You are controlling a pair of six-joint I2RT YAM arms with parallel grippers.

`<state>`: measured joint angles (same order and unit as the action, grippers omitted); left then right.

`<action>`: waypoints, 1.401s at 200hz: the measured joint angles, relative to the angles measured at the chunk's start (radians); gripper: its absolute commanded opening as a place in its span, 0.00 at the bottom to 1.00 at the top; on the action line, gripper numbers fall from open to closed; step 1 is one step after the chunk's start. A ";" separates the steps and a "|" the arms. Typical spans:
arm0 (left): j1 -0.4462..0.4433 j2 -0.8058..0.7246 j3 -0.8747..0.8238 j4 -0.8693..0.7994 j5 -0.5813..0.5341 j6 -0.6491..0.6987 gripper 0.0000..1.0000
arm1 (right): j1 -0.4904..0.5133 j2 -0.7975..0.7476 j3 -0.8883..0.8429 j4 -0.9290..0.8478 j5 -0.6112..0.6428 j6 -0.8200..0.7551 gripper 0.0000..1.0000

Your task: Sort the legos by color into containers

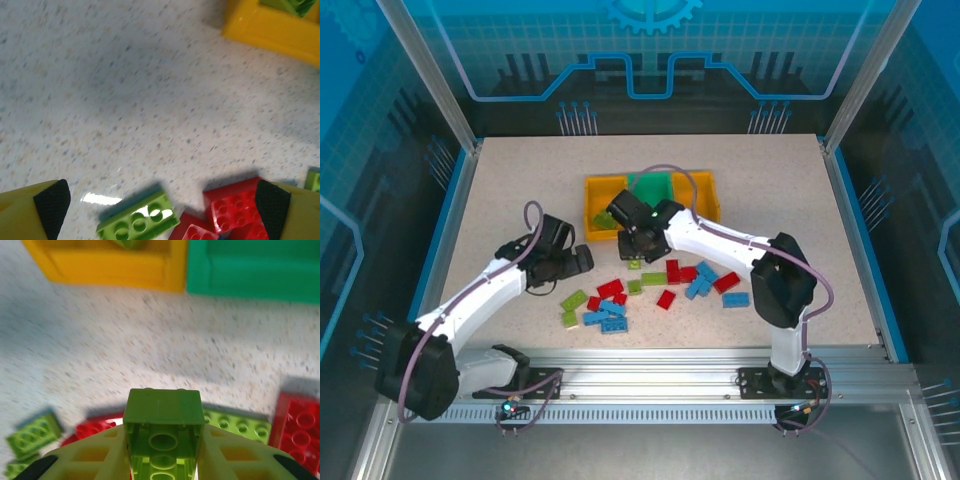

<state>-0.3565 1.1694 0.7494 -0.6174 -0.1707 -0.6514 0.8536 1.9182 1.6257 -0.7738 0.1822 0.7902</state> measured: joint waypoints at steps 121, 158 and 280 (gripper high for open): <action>-0.183 -0.164 -0.164 -0.092 -0.016 -0.195 0.98 | -0.181 0.506 0.673 -0.018 -0.121 -0.106 0.44; -0.207 -0.166 -0.186 -0.107 -0.020 -0.249 0.91 | -0.186 0.536 0.755 -0.047 -0.151 -0.117 0.68; -0.229 -0.146 -0.258 -0.076 -0.016 -0.345 0.75 | -0.164 0.298 0.457 -0.017 -0.132 -0.166 0.91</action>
<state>-0.5858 1.0233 0.4915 -0.6930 -0.1864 -0.9966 0.6895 2.2166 2.0827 -0.7906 0.0505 0.6247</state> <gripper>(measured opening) 0.758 0.903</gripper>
